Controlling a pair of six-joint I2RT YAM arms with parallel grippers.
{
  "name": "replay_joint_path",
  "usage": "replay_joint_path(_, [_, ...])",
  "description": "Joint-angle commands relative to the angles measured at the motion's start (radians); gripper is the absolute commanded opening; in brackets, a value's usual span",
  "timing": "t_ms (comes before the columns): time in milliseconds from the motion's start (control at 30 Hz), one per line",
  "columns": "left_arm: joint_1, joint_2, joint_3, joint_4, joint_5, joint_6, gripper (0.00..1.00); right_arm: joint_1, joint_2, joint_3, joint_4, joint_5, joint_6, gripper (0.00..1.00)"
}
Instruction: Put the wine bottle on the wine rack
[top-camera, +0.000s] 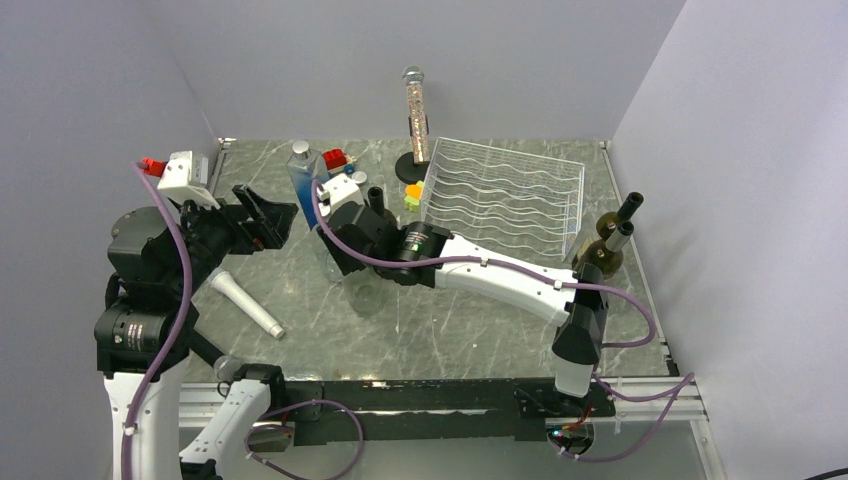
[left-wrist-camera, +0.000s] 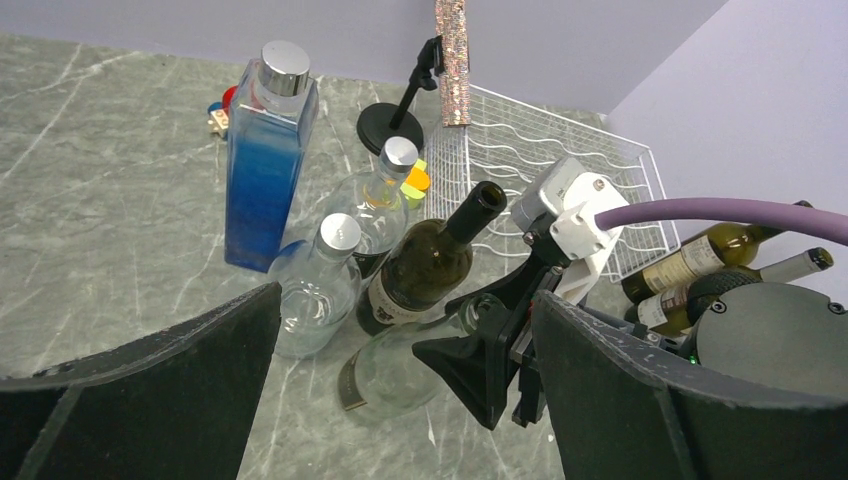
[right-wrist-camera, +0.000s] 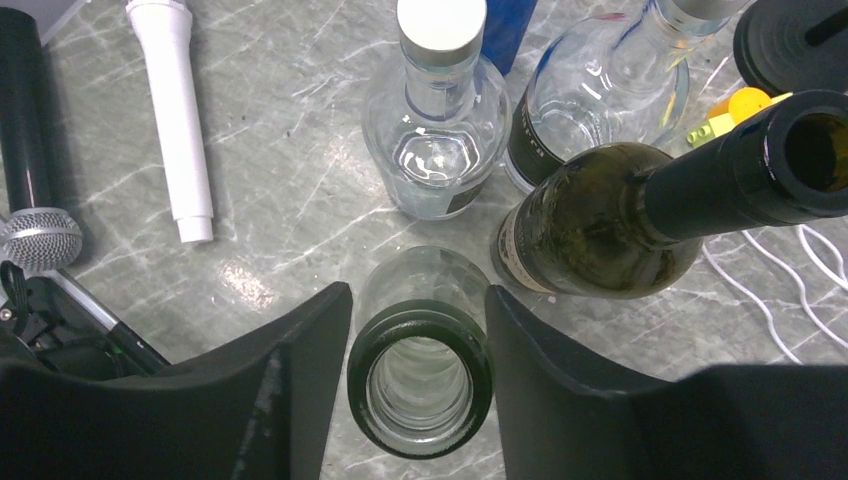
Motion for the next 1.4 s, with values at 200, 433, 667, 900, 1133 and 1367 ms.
replay_joint_path(200, [0.004,0.021,-0.027,0.044,0.078,-0.023,0.99,-0.016,-0.068,-0.016,0.007,0.048,0.055,0.0])
replay_joint_path(433, [0.004,0.035,-0.093,0.083,0.265,0.014,0.99,-0.019,-0.266,-0.065,-0.05,0.003,0.05,0.0])
replay_joint_path(667, [0.004,0.016,-0.236,0.244,0.551,-0.029,0.99,-0.032,-0.484,-0.154,-0.176,-0.033,0.082,0.0])
replay_joint_path(900, [-0.016,-0.046,-0.4,0.485,0.724,-0.177,0.99,-0.039,-0.655,-0.254,-0.269,-0.074,0.14,0.0])
replay_joint_path(1133, [-0.061,-0.062,-0.483,0.609,0.72,-0.28,0.99,-0.046,-0.735,-0.319,-0.289,-0.1,0.191,0.0])
replay_joint_path(1367, [-0.336,-0.004,-0.508,0.744,0.627,-0.299,0.99,-0.049,-0.753,-0.311,-0.273,-0.124,0.2,0.0])
